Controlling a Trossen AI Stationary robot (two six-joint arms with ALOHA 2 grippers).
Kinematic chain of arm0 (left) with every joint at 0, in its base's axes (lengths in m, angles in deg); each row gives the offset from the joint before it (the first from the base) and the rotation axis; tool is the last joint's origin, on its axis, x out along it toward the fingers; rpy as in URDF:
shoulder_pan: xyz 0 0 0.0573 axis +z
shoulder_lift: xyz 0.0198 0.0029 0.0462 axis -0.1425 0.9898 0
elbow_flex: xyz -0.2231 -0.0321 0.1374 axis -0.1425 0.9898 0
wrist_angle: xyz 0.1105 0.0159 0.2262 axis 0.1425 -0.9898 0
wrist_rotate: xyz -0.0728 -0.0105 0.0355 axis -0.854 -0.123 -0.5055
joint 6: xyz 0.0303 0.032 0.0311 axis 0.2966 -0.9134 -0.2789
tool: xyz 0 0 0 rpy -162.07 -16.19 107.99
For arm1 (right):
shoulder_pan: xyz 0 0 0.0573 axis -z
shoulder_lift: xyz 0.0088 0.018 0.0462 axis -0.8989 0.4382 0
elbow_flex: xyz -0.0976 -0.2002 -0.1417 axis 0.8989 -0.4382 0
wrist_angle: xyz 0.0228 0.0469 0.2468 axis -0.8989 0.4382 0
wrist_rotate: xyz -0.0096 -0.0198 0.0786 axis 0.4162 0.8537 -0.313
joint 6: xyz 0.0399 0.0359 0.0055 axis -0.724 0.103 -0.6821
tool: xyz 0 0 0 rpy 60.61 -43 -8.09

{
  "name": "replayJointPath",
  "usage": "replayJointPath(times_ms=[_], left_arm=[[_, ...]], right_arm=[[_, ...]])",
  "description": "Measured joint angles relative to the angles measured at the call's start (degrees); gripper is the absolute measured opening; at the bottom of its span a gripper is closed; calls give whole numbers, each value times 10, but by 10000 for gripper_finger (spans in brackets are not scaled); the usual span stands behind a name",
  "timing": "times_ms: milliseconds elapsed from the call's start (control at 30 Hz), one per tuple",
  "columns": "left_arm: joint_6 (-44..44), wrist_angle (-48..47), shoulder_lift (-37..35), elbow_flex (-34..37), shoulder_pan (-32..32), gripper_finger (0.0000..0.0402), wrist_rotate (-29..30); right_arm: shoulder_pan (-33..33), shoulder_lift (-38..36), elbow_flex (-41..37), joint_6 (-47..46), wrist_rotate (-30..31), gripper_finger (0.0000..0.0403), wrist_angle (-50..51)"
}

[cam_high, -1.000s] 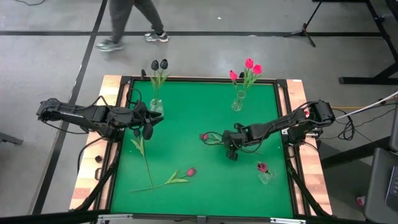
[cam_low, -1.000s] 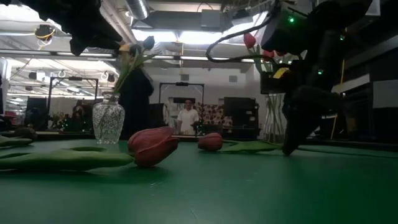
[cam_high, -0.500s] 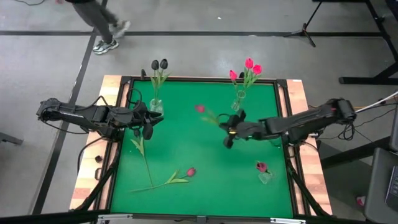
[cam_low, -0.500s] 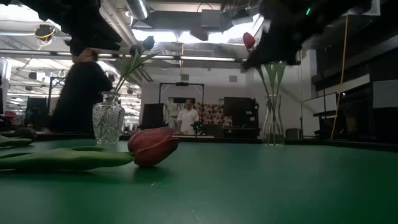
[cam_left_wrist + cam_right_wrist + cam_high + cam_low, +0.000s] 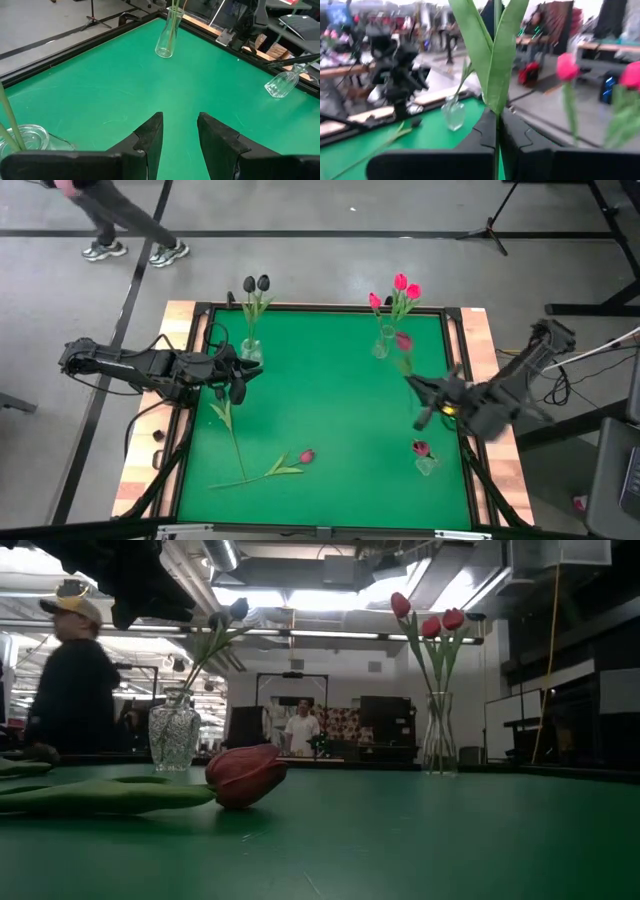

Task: Sort flowers into vase by color
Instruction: Put the right red flower into the bottom transparent vase

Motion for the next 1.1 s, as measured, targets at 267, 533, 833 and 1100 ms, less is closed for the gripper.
replayJointPath(times_ms=[267, 533, 833, 1100], left_arm=[[3, 0, 0, 0, 0, 119, 0], [4, 0, 0, 0, 0, 119, 0], [14, 0, 0, 0, 0, 119, 0], [15, 0, 0, 0, 0, 119, 0]], right_arm=[[-161, 3, 1, -25, 76, 1, -6], [-222, -23, -1, -25, 78, 1, -1], [-342, -27, -1, -64, 78, 1, 17], [-369, 35, -1, -96, 80, 1, 25]])
